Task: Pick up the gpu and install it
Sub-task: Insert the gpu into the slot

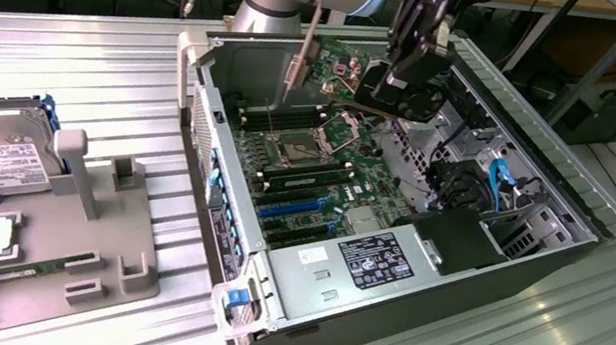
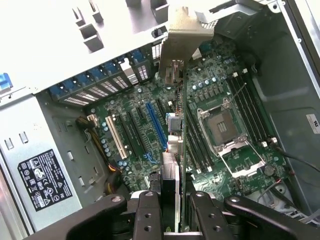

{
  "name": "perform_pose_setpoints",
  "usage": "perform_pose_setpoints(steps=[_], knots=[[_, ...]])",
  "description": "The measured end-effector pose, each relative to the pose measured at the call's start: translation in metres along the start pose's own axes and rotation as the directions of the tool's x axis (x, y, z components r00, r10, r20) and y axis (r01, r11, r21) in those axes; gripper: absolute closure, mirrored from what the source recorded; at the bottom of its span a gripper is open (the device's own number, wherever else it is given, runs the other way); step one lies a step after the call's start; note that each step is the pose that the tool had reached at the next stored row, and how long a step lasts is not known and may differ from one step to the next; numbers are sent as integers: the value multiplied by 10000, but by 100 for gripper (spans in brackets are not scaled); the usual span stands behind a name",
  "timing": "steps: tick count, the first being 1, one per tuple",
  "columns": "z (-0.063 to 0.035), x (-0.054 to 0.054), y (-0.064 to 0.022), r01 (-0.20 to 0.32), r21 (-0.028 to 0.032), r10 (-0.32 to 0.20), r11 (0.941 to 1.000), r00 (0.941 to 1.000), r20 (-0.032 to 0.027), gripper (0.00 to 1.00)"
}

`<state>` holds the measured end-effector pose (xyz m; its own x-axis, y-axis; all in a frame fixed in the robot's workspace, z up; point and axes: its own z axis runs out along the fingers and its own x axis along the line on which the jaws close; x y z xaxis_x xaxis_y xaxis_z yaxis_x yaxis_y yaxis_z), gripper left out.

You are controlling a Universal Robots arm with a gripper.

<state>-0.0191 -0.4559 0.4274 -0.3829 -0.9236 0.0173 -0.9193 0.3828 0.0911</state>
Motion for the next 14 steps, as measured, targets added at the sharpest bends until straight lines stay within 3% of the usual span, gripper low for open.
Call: perform_pose_setpoints(steps=[14], knots=[[-1, 2, -1, 1054, 13, -1053, 9944, 9944, -99, 73]])
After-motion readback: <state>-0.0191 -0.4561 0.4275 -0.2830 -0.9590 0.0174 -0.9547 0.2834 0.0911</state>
